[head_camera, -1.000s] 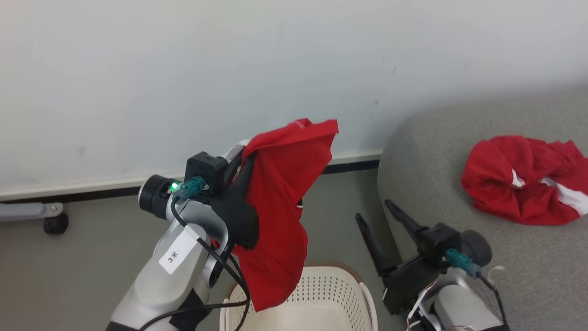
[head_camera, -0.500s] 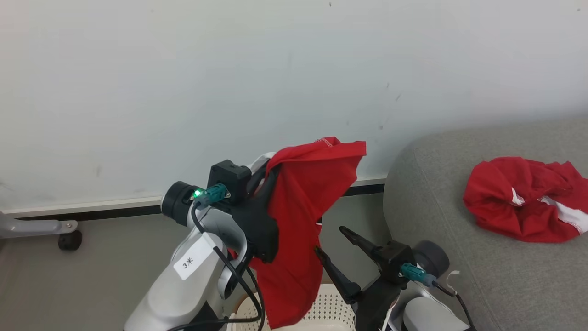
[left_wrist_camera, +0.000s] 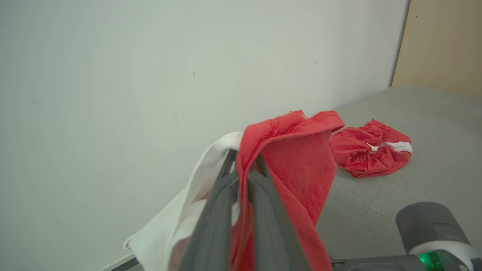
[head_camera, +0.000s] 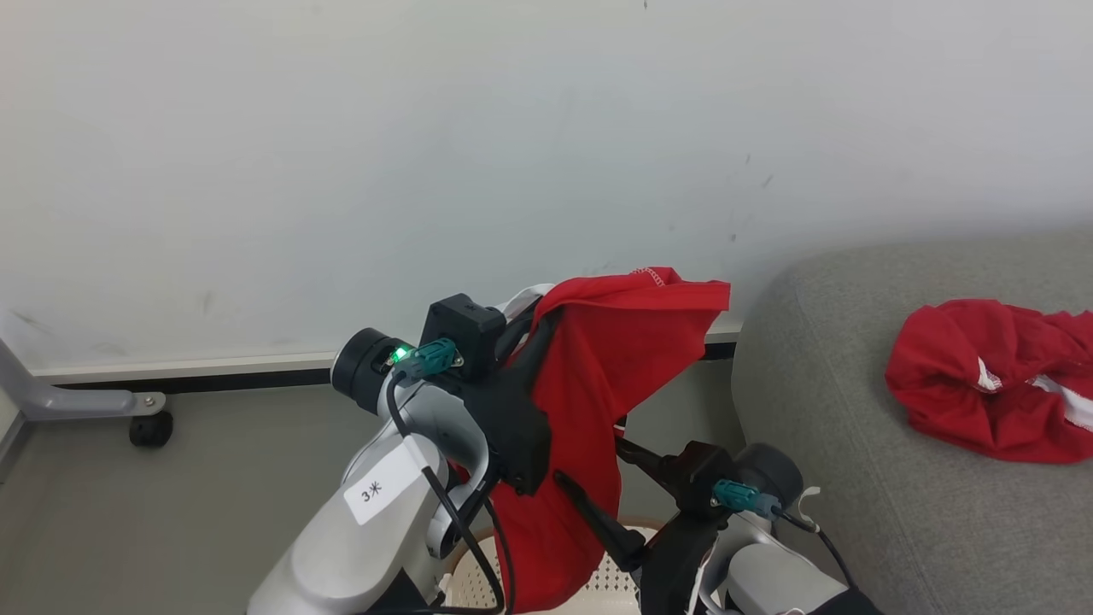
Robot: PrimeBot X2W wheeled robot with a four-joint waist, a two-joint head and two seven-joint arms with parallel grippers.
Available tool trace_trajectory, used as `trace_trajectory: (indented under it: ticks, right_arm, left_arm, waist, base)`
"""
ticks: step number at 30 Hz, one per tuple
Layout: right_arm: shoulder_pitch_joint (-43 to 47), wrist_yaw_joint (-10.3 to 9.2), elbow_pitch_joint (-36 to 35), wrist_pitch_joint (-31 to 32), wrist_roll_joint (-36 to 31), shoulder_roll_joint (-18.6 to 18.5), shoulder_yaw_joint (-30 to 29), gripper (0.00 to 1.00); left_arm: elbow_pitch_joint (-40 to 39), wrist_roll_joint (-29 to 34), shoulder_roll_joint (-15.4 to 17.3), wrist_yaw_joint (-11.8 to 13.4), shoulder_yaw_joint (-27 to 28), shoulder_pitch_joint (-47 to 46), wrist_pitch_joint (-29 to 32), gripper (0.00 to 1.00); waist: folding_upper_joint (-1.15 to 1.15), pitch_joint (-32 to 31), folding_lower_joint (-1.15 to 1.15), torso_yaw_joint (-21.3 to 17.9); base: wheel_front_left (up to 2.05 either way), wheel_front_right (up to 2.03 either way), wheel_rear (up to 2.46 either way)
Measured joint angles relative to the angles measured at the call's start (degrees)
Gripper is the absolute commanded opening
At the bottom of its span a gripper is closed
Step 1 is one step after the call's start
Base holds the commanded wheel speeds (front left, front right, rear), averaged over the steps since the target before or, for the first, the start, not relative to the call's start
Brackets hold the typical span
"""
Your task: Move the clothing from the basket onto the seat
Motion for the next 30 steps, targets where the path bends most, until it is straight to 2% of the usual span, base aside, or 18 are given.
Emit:
trace_trajectory:
  ticks: [4, 5, 6, 7, 8, 9, 17, 18, 19, 20, 26, 30]
  right_arm:
    - [-1.92, 0.01, 2.18, 0.0, 2.55, 0.26, 1.72, 1.0]
    - [-2.36, 0.01, 2.7, 0.0, 3.22, 0.29, 2.07, 0.63]
    - [-2.86, 0.01, 3.23, 0.0, 3.6, 0.31, 2.58, 0.43]
    - [-3.24, 0.01, 3.46, 0.0, 3.94, 0.33, 3.04, 0.28]
    - [-3.58, 0.01, 3.72, 0.0, 4.31, 0.4, 3.52, 0.19]
    - [-3.91, 0.01, 3.91, 0.0, 4.68, 0.48, 3.99, 0.0]
    - [-5.59, 0.01, 4.71, 0.0, 8.04, 0.64, 6.5, 0.0]
    - [-5.8, 0.01, 4.71, 0.0, 8.31, 0.65, 6.8, 0.0]
    - [-6.47, 0.01, 4.7, 0.0, 9.17, 0.65, 6.88, 0.0]
    - [-6.76, 0.01, 4.66, 0.0, 9.79, 0.6, 6.87, 0.0]
    - [-7.73, 0.01, 3.72, 0.0, 11.89, -0.73, 6.02, 0.0]
    - [-7.94, 0.01, 3.36, 0.01, 13.48, -2.94, 4.81, 0.0]
  left_arm:
    - [-1.51, -0.47, 0.01, 0.46, -0.58, 0.14, 0.9, 0.0]
    - [-1.9, -0.73, 0.0, 0.51, -0.76, 0.25, 1.27, 0.0]
    - [-2.24, -1.15, 0.0, 0.52, -0.93, 0.39, 1.45, 0.0]
    - [-2.48, -1.48, 0.0, 0.65, -1.03, 0.52, 1.6, 0.0]
    - [-2.76, -1.58, 0.01, 0.96, -1.12, 0.61, 1.97, 0.0]
    - [-2.98, -1.63, 0.01, 0.96, -1.18, 0.64, 2.04, 0.0]
    - [-4.67, -2.46, 0.01, 2.13, -0.91, 1.05, 3.38, 0.0]
    - [-4.77, -2.63, 0.01, 2.49, -0.6, 1.27, 3.38, 0.09]
    - [-4.88, -2.79, 0.02, 3.01, 0.12, 1.89, 3.38, 0.4]
    - [-4.88, -2.94, 0.05, 3.12, 0.38, 2.14, 3.38, 1.0]
    - [-4.8, -3.43, 0.97, 4.03, 1.79, 3.74, 3.1, 1.0]
    - [-4.76, -3.55, 1.99, 4.05, 2.27, 5.76, 2.77, 1.0]
  waist:
    - [0.0, 0.2, 0.0, 0.36]
    - [0.0, 0.26, 0.0, 0.45]
    - [0.0, 0.32, 0.0, 0.55]
    - [0.0, 0.38, 0.0, 0.63]
    - [0.0, 0.45, 0.0, 0.71]
    - [0.0, 0.51, 0.0, 0.78]
    - [0.0, 0.89, 0.0, 0.84]
    - [0.0, 0.9, 0.0, 0.69]
    - [0.0, 0.94, 0.0, 0.3]
    - [0.0, 0.95, 0.0, 0.08]
    - [0.0, 0.98, 0.0, -1.54]
    - [0.0, 0.86, 0.0, -2.86]
  base:
    - [0.0, 0.0, 0.0]
    - [0.0, 0.0, 0.0]
    - [0.0, 0.0, 0.0]
    - [0.0, 0.0, 0.0]
    - [0.0, 0.0, 0.0]
    - [0.0, 0.0, 0.0]
    - [0.0, 0.0, 0.0]
    - [0.0, 0.0, 0.0]
    - [0.0, 0.0, 0.0]
    - [0.0, 0.0, 0.0]
    - [0.0, 0.0, 0.0]
    - [0.0, 0.0, 0.0]
